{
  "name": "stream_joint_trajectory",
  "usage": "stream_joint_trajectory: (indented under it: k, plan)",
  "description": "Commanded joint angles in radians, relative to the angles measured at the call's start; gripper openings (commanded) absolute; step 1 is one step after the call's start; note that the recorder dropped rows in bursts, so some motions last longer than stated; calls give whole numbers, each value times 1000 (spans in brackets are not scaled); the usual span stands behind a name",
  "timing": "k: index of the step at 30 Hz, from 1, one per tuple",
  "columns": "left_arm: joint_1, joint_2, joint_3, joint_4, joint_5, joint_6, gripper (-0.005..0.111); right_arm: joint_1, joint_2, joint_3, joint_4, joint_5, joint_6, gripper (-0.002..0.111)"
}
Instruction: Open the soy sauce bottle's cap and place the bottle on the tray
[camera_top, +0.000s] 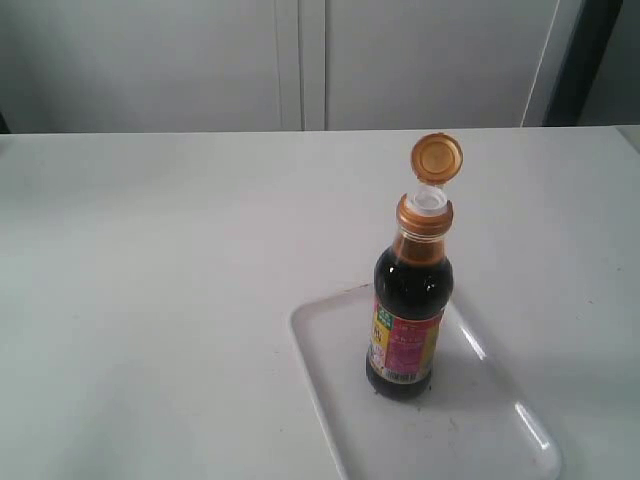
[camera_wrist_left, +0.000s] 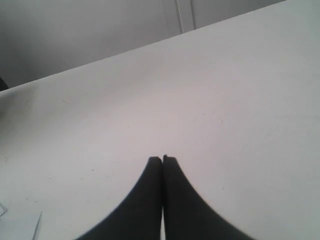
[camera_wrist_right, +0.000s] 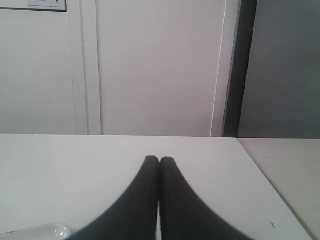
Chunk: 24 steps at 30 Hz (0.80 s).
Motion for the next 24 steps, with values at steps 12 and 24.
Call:
stream_joint_trajectory:
  k: [12, 24]
  plan:
    - [131, -196, 94, -79, 67, -4, 0, -5, -4, 3, -3, -8, 0, 0]
    - [139, -305, 129, -100, 141, -4, 0, -5, -4, 3, -3, -8, 0, 0]
